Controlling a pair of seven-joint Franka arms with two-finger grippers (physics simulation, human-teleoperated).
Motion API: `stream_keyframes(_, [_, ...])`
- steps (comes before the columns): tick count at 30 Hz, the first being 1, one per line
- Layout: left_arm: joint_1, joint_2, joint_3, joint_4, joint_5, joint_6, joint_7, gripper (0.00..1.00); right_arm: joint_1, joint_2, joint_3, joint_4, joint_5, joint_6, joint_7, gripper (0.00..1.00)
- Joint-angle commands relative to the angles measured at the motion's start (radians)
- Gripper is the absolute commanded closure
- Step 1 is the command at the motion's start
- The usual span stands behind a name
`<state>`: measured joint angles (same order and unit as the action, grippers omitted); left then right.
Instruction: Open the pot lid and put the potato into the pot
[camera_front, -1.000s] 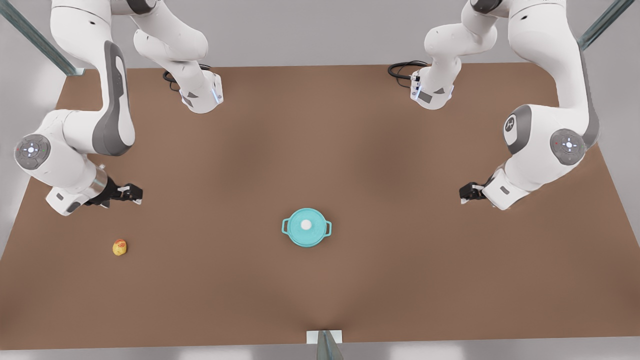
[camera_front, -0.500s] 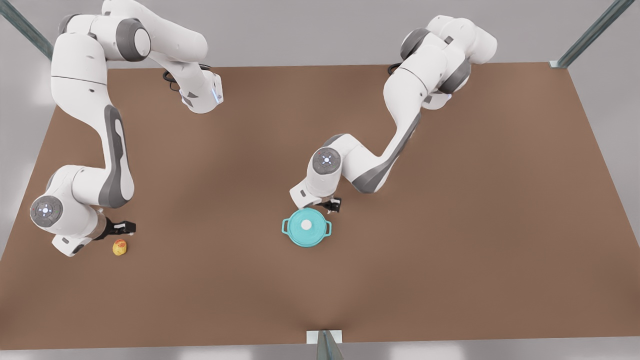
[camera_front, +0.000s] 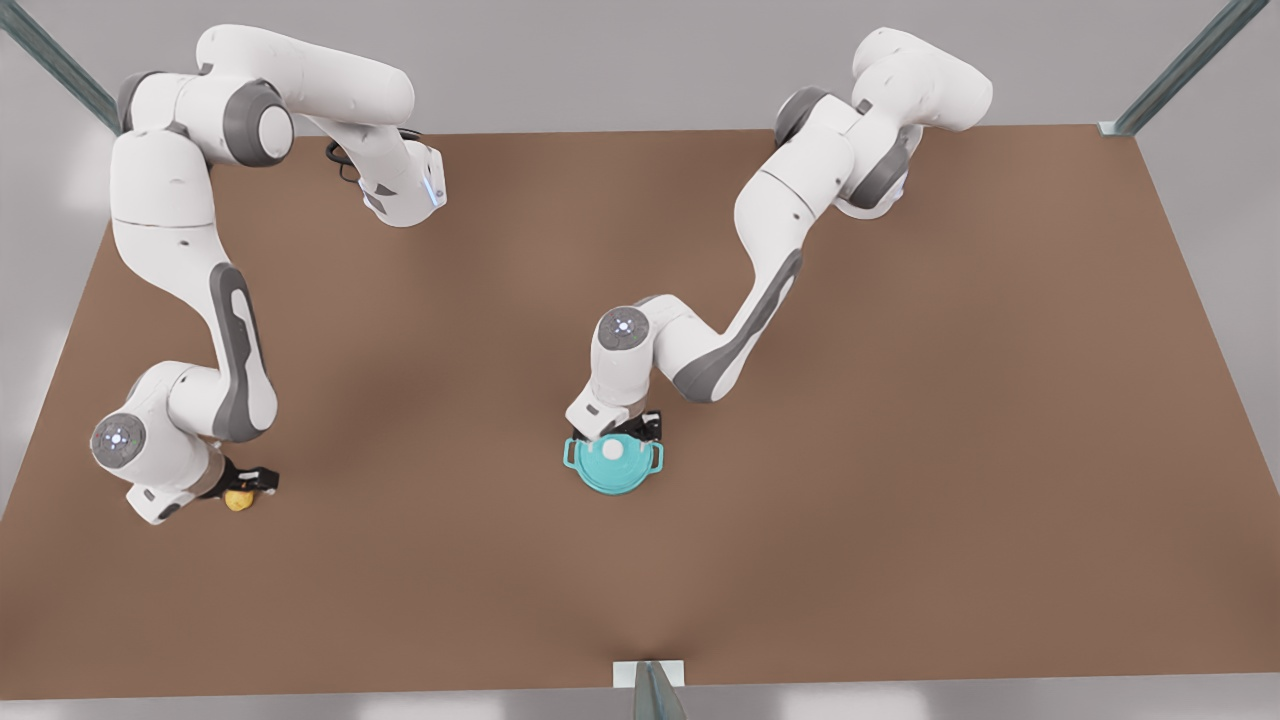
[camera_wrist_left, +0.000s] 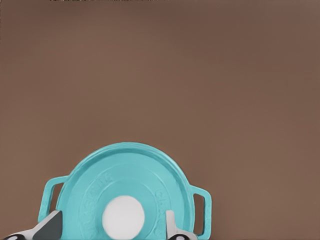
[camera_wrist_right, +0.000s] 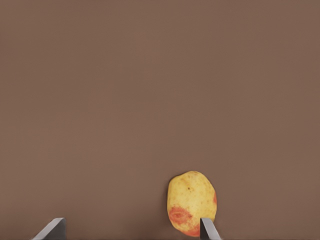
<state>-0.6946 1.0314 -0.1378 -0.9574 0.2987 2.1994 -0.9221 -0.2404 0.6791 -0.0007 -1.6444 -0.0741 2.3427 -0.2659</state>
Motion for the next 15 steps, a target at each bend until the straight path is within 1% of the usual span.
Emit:
stream_keyframes(1, [-0.003,0.001,0.003,0.0,0.025,0.06,-0.294,0.0,-0.016,-0.003,0.002,-0.031,0.004,0.11,-0.035,0.0])
stream_keyframes(3, [-0.005,0.01,0.012,-0.001,0.054,0.06,-0.294,0.0,-0.028,-0.023,0.002,-0.068,0.002,0.125,-0.045,0.0])
stream_keyframes(6, [-0.016,0.012,0.014,-0.003,0.056,0.057,-0.299,0.0,-0.048,-0.013,0.004,-0.064,-0.018,0.141,-0.076,0.0])
stream_keyframes(13, [-0.029,0.035,0.017,-0.009,0.071,0.057,-0.297,0.0,-0.065,0.045,0.004,-0.058,-0.021,0.23,-0.087,0.0])
stream_keyframes(15, [-0.029,0.035,0.018,-0.009,0.069,0.051,-0.296,0.5,-0.071,0.056,0.005,-0.055,-0.021,0.236,-0.087,0.0])
